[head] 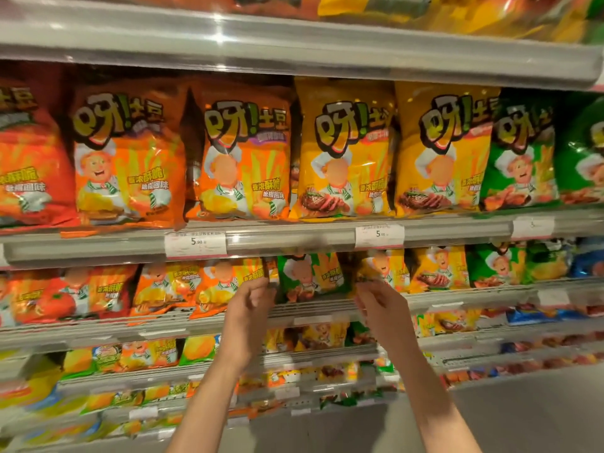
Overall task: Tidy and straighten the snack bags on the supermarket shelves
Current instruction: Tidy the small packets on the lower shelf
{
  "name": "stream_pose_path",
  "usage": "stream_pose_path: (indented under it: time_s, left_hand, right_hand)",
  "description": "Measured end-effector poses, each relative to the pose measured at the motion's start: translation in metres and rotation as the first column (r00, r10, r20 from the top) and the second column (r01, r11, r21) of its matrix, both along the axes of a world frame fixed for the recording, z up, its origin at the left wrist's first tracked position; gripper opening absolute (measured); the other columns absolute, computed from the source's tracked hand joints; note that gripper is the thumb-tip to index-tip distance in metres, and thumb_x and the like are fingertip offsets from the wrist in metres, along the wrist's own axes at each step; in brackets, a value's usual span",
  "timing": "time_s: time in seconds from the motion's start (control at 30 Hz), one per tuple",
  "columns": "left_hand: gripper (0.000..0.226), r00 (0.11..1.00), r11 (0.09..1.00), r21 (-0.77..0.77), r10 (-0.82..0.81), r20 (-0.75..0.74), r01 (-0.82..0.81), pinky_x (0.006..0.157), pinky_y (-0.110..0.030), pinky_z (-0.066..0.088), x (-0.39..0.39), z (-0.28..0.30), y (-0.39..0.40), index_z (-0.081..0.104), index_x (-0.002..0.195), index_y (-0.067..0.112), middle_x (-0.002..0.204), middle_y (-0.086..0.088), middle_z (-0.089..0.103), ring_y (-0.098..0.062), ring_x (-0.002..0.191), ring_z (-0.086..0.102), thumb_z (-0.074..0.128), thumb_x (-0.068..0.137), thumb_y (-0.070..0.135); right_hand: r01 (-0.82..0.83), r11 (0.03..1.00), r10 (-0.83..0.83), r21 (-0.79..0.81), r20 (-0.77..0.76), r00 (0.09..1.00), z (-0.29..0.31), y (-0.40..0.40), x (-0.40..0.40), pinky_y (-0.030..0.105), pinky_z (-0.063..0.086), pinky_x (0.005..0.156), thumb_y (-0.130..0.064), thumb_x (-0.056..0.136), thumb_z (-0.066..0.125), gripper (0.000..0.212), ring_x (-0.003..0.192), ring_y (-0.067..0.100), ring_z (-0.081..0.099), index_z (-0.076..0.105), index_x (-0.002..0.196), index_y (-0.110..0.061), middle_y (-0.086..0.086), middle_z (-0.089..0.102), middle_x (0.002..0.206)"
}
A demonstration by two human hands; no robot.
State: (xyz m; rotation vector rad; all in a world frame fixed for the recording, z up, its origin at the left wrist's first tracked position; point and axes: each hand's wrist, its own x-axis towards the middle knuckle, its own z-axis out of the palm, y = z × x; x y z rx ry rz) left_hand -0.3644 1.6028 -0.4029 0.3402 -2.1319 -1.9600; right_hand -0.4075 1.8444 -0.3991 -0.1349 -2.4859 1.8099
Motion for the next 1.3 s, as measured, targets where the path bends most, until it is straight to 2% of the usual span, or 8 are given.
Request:
stream_pose_path:
  time_s: [0.1,0.17,0.37,0.83,0.97,1.07,1.2,1.3]
  left_hand:
    - [0.019,0.992,0.989,-0.131,0.076,0.1,-0.063,0.087,-0.022,0.052,-0.013,-0.008,0.008,0.062,0.121,0.02,0.101,0.01,0.07,-0.005,0.096,0.068,0.06,0.102,0.017]
    - [0.029,0.981,0.986,-0.148,0.106,0.162,-0.082,0.097,-0.029,0.048,-0.024,-0.008,0.017,0.059,0.13,0.017,0.111,0.009,0.068,-0.016,0.113,0.063,0.062,0.101,0.019]
    - [0.054,0.962,0.925,-0.38,0.124,0.243,-0.023,0.1,-0.024,0.043,-0.05,-0.012,0.039,0.05,0.148,0.009,0.134,-0.006,0.066,-0.024,0.127,0.06,0.066,0.099,0.024]
    - [0.062,0.976,0.948,-0.314,0.112,0.185,-0.05,0.097,-0.02,0.042,-0.05,-0.012,0.032,0.047,0.151,0.014,0.131,0.002,0.064,-0.014,0.123,0.06,0.066,0.098,0.04]
    - [0.035,0.978,0.947,-0.294,0.169,0.121,-0.127,0.069,-0.004,0.042,-0.056,-0.004,0.028,0.065,0.119,0.018,0.1,0.014,0.068,-0.007,0.092,0.065,0.069,0.095,0.042]
    - [0.024,0.987,0.961,-0.258,0.125,0.099,-0.096,0.067,-0.021,0.045,-0.059,-0.002,0.02,0.064,0.094,0.021,0.082,0.008,0.066,-0.016,0.081,0.063,0.069,0.094,0.044]
    - [0.031,0.993,0.974,-0.226,0.026,0.112,0.0,0.075,-0.004,0.042,-0.047,-0.006,0.012,0.058,0.118,0.026,0.101,0.006,0.07,-0.006,0.097,0.064,0.069,0.095,0.042]
    - [0.018,0.993,0.98,-0.188,-0.045,0.107,0.064,0.07,-0.005,0.043,-0.034,-0.011,0.007,0.063,0.11,0.028,0.083,0.019,0.071,0.006,0.085,0.064,0.07,0.095,0.036]
  right_hand:
    - [-0.064,0.995,0.064,0.076,-0.001,0.998,-0.002,-0.006,-0.025,0.005,0.043,0.064,-0.013,0.1,0.06,0.023,0.083,-0.006,0.067,0.071,0.095,-0.032,-0.019,0.069,0.091]
    - [-0.129,0.983,0.129,0.127,0.006,0.992,-0.004,-0.013,-0.041,0.004,0.043,0.07,-0.014,0.101,0.062,0.015,0.097,0.011,0.069,0.07,0.113,-0.015,-0.008,0.07,0.102]
    - [-0.338,0.891,0.298,0.304,0.173,0.939,-0.011,-0.026,-0.068,0.027,0.038,0.097,-0.045,0.106,0.049,0.06,0.136,0.027,0.052,0.038,0.155,-0.013,0.009,0.05,0.152]
    - [-0.359,0.916,0.348,0.18,0.089,0.933,-0.01,-0.024,-0.08,0.028,0.042,0.103,-0.045,0.101,0.058,0.044,0.129,0.019,0.056,0.058,0.138,-0.022,0.001,0.063,0.137]
    - [-0.318,0.941,0.314,0.115,0.045,0.948,0.0,-0.027,-0.081,0.016,0.036,0.099,-0.049,0.099,0.059,0.044,0.126,0.011,0.053,0.063,0.134,-0.023,-0.008,0.063,0.131]
    - [-0.303,0.951,0.301,0.056,0.044,0.953,0.007,-0.029,-0.078,0.003,0.034,0.088,-0.048,0.099,0.06,0.041,0.119,0.004,0.053,0.063,0.133,-0.026,-0.018,0.061,0.12]
    - [-0.324,0.944,0.315,0.065,0.124,0.941,0.003,-0.025,-0.061,0.002,0.032,0.081,-0.06,0.095,0.057,0.035,0.102,-0.01,0.052,0.061,0.125,-0.042,-0.034,0.055,0.111]
    - [-0.313,0.948,0.302,0.057,0.152,0.941,-0.001,-0.024,-0.044,0.005,0.037,0.075,-0.072,0.086,0.053,0.037,0.094,-0.012,0.055,0.062,0.112,-0.046,-0.033,0.059,0.106]
